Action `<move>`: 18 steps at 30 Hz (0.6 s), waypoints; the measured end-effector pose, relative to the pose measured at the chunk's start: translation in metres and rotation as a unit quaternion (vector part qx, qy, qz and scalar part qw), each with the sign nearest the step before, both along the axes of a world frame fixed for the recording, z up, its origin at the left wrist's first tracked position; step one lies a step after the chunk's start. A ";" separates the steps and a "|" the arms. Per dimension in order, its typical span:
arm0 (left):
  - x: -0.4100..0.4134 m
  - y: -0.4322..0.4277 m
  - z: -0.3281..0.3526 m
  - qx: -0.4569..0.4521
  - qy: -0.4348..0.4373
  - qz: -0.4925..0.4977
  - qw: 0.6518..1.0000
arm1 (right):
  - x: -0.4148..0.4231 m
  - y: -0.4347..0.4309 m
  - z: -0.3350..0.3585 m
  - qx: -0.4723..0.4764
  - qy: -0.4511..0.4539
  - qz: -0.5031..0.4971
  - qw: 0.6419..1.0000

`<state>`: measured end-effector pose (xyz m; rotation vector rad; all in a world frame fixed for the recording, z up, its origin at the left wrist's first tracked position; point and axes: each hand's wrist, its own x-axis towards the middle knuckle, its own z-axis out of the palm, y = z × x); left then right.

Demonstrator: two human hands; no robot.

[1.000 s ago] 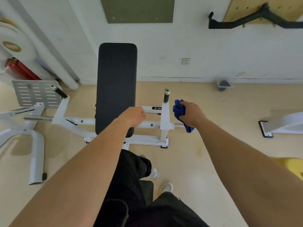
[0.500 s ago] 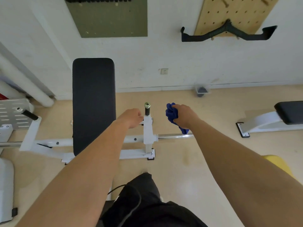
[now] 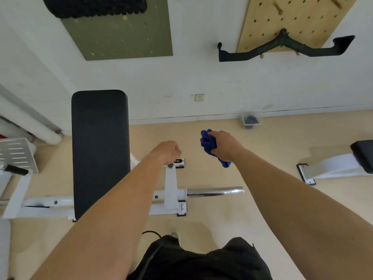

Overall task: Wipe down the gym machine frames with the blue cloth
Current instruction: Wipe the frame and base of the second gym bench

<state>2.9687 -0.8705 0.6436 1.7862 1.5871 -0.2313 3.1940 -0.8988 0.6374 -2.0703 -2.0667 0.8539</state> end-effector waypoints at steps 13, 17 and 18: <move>0.180 -0.028 -0.012 0.007 0.001 0.156 0.988 | 0.176 0.055 -0.004 -0.031 -0.030 0.187 0.981; 0.198 -0.034 -0.016 0.019 0.016 0.185 0.982 | 0.195 0.072 0.000 -0.046 -0.008 0.211 0.976; 0.199 -0.031 -0.015 0.021 0.020 0.192 0.981 | 0.196 0.076 0.001 -0.063 0.012 0.208 0.976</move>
